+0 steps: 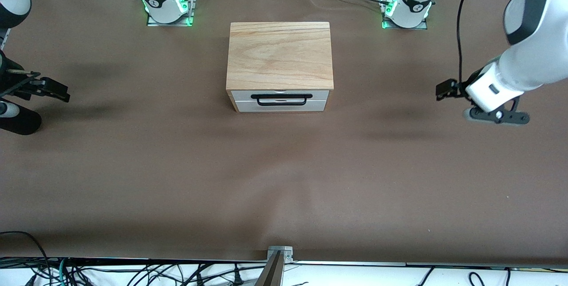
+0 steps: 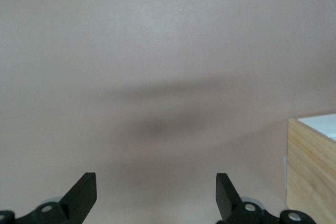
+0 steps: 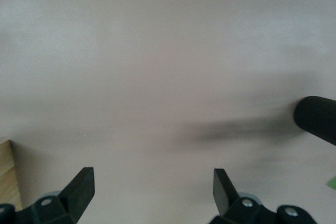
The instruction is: Pull top drawer with both arms simultaneously
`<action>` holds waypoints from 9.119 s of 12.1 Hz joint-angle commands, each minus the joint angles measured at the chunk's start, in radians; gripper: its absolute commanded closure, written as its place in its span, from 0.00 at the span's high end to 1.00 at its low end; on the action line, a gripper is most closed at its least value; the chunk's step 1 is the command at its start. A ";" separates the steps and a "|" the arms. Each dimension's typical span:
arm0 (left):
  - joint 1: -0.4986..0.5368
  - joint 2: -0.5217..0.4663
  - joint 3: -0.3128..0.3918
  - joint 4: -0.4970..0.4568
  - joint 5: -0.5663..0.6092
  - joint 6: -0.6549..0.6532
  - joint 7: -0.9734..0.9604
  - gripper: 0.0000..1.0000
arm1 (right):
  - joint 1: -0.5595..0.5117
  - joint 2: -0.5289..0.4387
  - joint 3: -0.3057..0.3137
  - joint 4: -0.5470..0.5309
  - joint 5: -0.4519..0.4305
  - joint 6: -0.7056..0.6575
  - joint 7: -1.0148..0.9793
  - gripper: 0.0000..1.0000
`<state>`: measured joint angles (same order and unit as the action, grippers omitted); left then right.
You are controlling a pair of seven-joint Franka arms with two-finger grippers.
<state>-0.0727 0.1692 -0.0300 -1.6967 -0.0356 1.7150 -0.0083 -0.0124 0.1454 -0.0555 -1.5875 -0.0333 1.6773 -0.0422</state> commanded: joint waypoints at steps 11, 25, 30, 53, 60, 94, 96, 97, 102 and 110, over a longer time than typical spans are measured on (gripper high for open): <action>0.002 0.143 -0.094 -0.264 -0.625 0.353 0.285 1.00 | -0.003 0.304 0.006 -0.014 0.919 0.013 -0.258 1.00; -0.056 0.444 -0.096 -0.316 -1.547 0.008 1.169 1.00 | 0.241 0.509 0.008 -0.249 1.636 0.041 -0.922 1.00; -0.133 0.487 -0.096 -0.316 -1.689 0.015 1.212 0.67 | 0.353 0.560 0.008 -0.262 1.820 0.053 -1.008 1.00; -0.154 0.501 -0.119 -0.328 -1.713 0.037 1.185 0.00 | 0.367 0.456 0.094 -0.486 1.894 0.097 -1.140 0.96; -0.154 0.500 -0.119 -0.325 -1.712 0.058 1.180 0.00 | 0.367 0.457 0.095 -0.488 1.894 0.097 -1.147 0.59; -0.167 0.503 -0.113 -0.244 -1.727 0.118 1.030 0.00 | 0.333 0.520 0.083 -0.306 1.888 0.136 -1.032 0.09; -0.168 0.523 -0.107 -0.224 -1.724 0.120 1.015 0.00 | 0.332 0.546 0.074 -0.260 1.888 0.139 -1.021 0.09; -0.168 0.533 -0.102 -0.213 -1.722 0.123 1.001 0.00 | 0.333 0.560 0.056 -0.232 1.885 0.137 -1.000 0.09; -0.170 0.555 -0.074 -0.172 -1.716 0.123 0.923 0.00 | 0.332 0.602 0.031 -0.112 1.856 0.139 -0.888 0.09; -0.180 0.618 -0.033 -0.066 -1.715 0.123 0.852 0.00 | 0.332 0.701 -0.010 0.055 1.856 0.147 -0.799 0.09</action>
<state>-0.2335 0.7539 -0.0910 -1.7802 -1.7472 1.8523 0.8774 0.3482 0.8050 -0.0292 -1.6779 1.7572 1.7799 -0.9276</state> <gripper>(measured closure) 0.802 0.824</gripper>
